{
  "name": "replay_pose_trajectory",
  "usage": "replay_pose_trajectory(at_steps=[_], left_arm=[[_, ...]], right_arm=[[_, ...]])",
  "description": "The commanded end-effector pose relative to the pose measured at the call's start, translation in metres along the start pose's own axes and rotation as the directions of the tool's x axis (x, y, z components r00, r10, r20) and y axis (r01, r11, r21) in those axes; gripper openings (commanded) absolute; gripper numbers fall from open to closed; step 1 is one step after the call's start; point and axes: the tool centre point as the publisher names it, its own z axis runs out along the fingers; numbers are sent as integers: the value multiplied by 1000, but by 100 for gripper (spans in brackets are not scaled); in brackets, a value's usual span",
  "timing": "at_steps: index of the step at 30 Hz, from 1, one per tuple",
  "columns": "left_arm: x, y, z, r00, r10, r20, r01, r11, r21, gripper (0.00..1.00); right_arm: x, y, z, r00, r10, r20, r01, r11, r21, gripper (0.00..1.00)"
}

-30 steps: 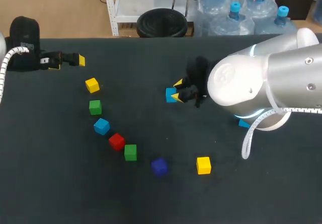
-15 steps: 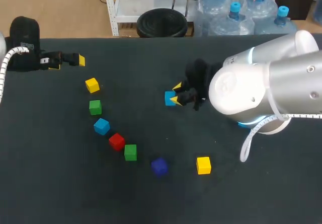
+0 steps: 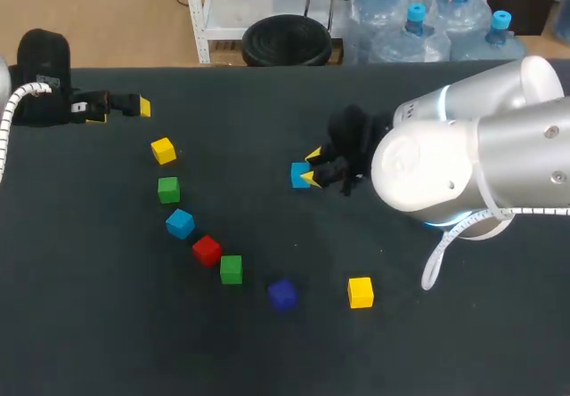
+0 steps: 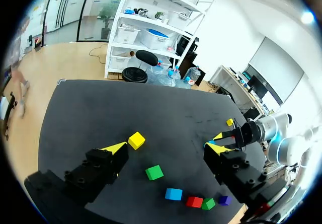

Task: Place the blue cubes, place green cubes on the blue cubes, place the yellow cubes on the green cubes, then place the red cubes on the yellow cubes, and place purple cube on the red cubes.

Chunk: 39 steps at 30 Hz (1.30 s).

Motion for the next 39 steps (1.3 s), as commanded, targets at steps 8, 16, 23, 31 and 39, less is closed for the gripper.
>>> replay_pose_trajectory(at_steps=[8, 16, 23, 31, 39], left_arm=[[-1, -1, 0, 1000, -2, -5, 1, 1000, -6, 100], [-1, -1, 0, 1000, -2, -5, 1, 1000, -6, 100], [-1, -1, 0, 1000, -2, -5, 1, 1000, -6, 100], [-1, -1, 0, 1000, -2, -5, 1, 1000, -6, 100], [-1, -1, 0, 1000, -2, -5, 1, 1000, -6, 100]], right_arm=[[1, 1, 3, 1000, 11, -1, -11, 1000, 3, 0], [3, -1, 5, 1000, 20, -5, -20, 1000, 1, 2], [2, -2, 5, 1000, 22, -4, -22, 1000, 1, 9], [6, -4, 6, 1000, 24, -10, -24, 1000, -4, 29], [8, -5, 6, 999, 29, -14, -29, 1000, -9, 33]])
